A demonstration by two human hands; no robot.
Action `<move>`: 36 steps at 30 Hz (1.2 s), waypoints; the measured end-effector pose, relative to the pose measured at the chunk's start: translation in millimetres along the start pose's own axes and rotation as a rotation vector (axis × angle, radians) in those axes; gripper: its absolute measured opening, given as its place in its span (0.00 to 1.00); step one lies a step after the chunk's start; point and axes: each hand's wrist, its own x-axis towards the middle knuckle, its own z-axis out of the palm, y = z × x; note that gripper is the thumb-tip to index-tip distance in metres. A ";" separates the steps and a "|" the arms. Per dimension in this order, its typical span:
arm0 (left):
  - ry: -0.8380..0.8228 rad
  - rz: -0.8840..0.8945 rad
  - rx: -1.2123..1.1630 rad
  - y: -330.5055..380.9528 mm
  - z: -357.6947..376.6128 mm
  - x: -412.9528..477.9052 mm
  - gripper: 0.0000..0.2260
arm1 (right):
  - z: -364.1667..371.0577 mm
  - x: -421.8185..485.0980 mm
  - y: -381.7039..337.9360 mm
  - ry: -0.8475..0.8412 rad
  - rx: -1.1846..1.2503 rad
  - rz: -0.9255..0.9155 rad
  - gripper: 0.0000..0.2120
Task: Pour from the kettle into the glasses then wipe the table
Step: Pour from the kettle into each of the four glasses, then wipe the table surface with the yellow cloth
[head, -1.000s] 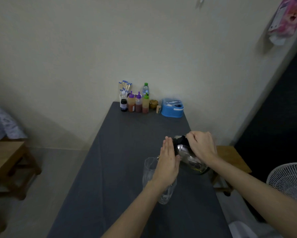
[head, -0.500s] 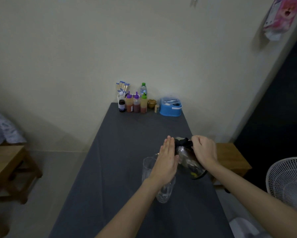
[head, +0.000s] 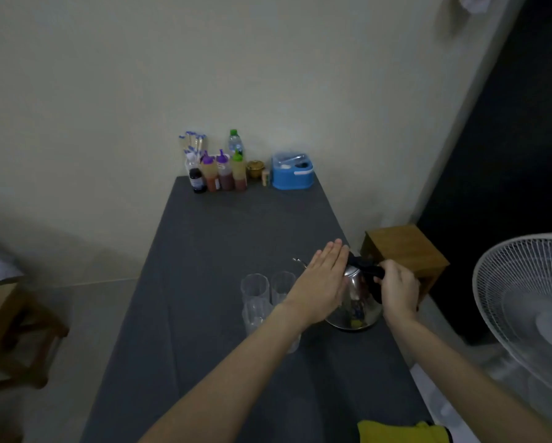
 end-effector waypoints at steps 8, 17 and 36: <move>-0.244 0.059 0.163 5.3 58.9 20.4 0.25 | -12.9 9.2 78.1 0.010 0.163 0.249 0.12; -0.352 0.075 0.225 8.3 93.6 30.9 0.25 | -15.6 16.6 124.5 0.065 0.230 0.309 0.11; -0.218 0.155 0.268 20.0 125.8 17.5 0.26 | -35.2 16.0 153.1 -0.034 0.178 0.321 0.12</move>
